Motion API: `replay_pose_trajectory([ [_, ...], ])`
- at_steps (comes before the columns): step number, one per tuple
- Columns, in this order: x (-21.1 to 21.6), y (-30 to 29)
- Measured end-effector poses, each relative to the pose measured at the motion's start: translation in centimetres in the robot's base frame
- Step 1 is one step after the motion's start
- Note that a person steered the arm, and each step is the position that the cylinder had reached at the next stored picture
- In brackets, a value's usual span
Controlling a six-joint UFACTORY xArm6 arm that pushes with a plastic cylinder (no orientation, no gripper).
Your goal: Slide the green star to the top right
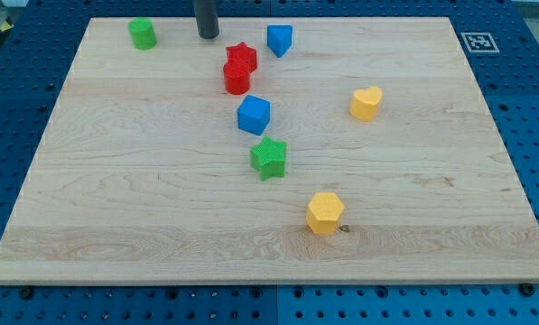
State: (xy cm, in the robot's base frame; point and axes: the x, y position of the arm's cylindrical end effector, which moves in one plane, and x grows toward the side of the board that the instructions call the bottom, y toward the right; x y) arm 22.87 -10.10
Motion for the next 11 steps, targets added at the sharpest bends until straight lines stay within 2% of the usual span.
replay_pose_trajectory([
  [2,4.4,-3.0],
  [3,8.8,-1.8],
  [4,14.7,-1.7],
  [6,26.7,2.9],
  [7,27.8,8.9],
  [8,25.0,13.5],
  [9,20.6,14.8],
  [11,21.2,14.8],
])
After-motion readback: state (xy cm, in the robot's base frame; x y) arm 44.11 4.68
